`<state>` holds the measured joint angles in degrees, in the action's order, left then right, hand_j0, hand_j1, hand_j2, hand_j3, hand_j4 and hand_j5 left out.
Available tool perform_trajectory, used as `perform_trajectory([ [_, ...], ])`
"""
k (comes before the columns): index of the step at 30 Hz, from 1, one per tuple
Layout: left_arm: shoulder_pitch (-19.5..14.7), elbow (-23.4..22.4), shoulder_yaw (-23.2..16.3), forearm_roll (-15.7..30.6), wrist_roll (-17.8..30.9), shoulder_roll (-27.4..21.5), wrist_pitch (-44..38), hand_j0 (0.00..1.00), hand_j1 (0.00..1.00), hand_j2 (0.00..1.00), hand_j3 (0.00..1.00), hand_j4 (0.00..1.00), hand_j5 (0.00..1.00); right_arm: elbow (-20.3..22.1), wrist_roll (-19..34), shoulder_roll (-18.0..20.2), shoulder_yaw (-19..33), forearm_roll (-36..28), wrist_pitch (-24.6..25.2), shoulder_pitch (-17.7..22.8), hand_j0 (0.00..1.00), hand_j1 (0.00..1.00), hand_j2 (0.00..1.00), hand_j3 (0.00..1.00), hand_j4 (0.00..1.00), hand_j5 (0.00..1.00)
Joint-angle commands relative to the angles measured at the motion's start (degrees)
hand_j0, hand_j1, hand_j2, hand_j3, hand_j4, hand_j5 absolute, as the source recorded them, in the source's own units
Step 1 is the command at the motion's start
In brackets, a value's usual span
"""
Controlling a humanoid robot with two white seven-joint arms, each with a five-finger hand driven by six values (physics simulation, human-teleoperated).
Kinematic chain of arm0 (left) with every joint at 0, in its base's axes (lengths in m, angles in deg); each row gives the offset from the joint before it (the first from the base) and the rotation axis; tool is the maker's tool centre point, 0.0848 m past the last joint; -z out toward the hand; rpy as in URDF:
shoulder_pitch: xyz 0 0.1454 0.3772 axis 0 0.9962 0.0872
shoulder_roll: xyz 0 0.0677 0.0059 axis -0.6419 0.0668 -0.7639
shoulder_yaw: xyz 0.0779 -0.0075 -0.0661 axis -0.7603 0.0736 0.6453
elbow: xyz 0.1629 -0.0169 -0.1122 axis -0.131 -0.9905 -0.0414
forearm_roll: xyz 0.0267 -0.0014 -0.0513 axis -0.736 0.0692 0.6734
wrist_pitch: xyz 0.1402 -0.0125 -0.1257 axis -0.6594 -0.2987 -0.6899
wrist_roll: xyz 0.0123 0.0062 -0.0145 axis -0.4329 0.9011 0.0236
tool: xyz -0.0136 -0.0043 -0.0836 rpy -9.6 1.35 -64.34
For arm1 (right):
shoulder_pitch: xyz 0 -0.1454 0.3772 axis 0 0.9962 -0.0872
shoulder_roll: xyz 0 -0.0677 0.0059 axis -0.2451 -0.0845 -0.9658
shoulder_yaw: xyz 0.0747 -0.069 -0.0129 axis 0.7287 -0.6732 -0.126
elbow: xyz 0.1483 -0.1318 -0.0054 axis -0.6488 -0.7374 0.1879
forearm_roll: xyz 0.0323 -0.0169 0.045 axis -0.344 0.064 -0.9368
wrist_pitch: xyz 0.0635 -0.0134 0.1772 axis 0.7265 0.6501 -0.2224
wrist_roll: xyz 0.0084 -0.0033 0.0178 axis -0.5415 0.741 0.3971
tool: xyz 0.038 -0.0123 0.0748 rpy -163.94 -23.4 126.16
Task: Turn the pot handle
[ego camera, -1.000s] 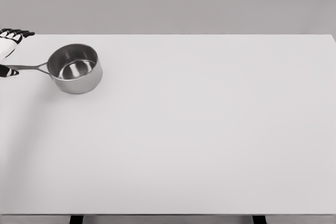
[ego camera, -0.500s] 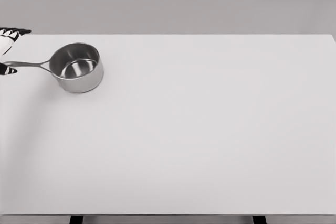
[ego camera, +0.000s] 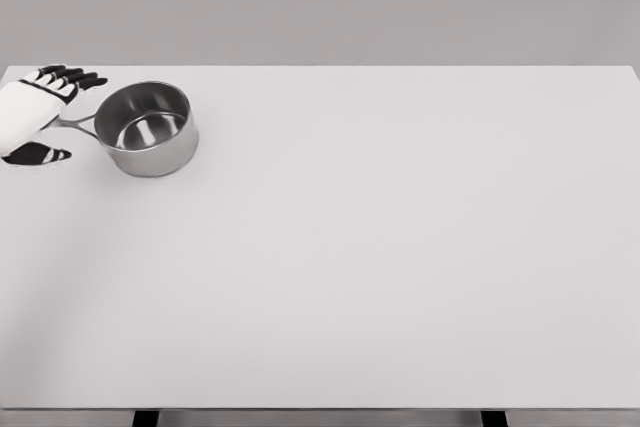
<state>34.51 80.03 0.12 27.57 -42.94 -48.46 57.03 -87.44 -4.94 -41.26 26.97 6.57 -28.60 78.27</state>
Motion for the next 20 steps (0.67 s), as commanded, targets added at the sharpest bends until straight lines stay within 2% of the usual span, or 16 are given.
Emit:
perform_trajectory([
  [1,0.3,6.5,1.0,7.1,-0.2,-2.3,1.4,1.0,1.0,1.0,1.0,1.0,1.0,0.0,0.0,0.0,0.0,0.0,0.0,0.0,1.0,1.0,1.0,1.0,1.0,1.0],
  [3,3.7,10.4,3.9,12.0,-0.2,-2.6,1.4,1.0,1.0,1.0,1.0,1.0,1.0,0.0,0.0,0.0,0.0,0.0,0.0,0.0,1.0,1.0,1.0,1.0,1.0,1.0],
  [7,5.5,13.9,4.5,20.2,0.2,-2.6,1.4,1.0,1.0,1.0,1.0,1.0,1.0,0.0,0.0,0.0,0.0,0.0,0.0,0.0,1.0,1.0,1.0,1.0,1.0,1.0],
  [8,5.6,14.2,4.5,20.9,0.7,-3.0,1.4,1.0,1.0,1.0,1.0,1.0,1.0,0.0,0.0,0.0,0.0,0.0,0.0,-0.1,1.0,1.0,1.0,1.0,1.0,1.0],
  [10,8.9,15.9,2.0,21.0,0.8,-4.8,1.4,1.0,1.0,1.0,1.0,1.0,1.0,0.0,0.0,0.0,0.0,0.0,0.0,0.0,1.0,1.0,1.0,1.0,1.0,1.0],
  [15,9.4,17.7,-2.6,21.0,0.7,-4.9,1.4,1.0,1.0,1.0,1.0,1.0,1.0,0.0,0.0,0.0,0.0,0.0,0.0,0.0,1.0,1.0,1.0,1.0,1.0,1.0],
  [20,9.4,17.8,-2.8,20.9,0.7,-5.0,1.4,1.0,1.0,1.0,1.0,1.0,1.0,0.0,0.0,0.0,0.0,0.0,0.0,0.0,1.0,1.0,1.0,1.0,1.0,1.0],
])
